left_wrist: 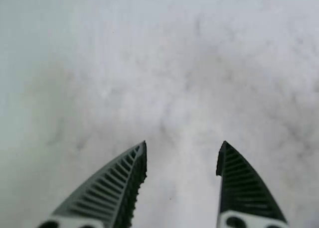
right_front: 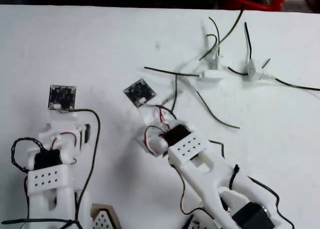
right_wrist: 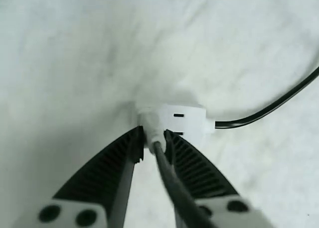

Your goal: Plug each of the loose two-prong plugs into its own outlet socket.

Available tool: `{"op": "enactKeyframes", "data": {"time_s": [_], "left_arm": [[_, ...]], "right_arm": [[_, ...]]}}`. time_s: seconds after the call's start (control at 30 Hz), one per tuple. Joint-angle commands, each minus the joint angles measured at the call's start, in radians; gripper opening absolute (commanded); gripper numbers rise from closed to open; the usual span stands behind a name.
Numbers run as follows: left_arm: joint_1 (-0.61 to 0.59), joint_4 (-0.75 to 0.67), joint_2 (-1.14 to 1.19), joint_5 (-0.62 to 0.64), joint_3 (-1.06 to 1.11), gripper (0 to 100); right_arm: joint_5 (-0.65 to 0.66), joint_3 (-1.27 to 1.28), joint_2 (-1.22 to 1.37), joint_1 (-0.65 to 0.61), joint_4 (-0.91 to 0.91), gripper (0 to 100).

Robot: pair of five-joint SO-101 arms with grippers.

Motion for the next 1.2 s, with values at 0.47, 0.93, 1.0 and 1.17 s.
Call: {"op": "enactKeyframes", "data": {"time_s": [0.47, 0.93, 1.0, 1.17], "left_arm": [[-0.01, -0.015, -0.016, 0.008, -0.003, 23], [-0.03, -0.015, -0.016, 0.008, -0.003, 23], [-0.03, -0.017, -0.016, 0.008, -0.003, 23], [-0.03, -0.017, -0.016, 0.008, -0.003, 23]], "right_arm": [[0.014, -0.157, 0.004, -0.004, 0.159, 1.7], [0.044, -0.264, 0.226, -0.005, 0.217, 1.7], [0.046, -0.281, 0.252, -0.005, 0.219, 1.7], [0.048, -0.293, 0.311, -0.005, 0.217, 1.7]]}}
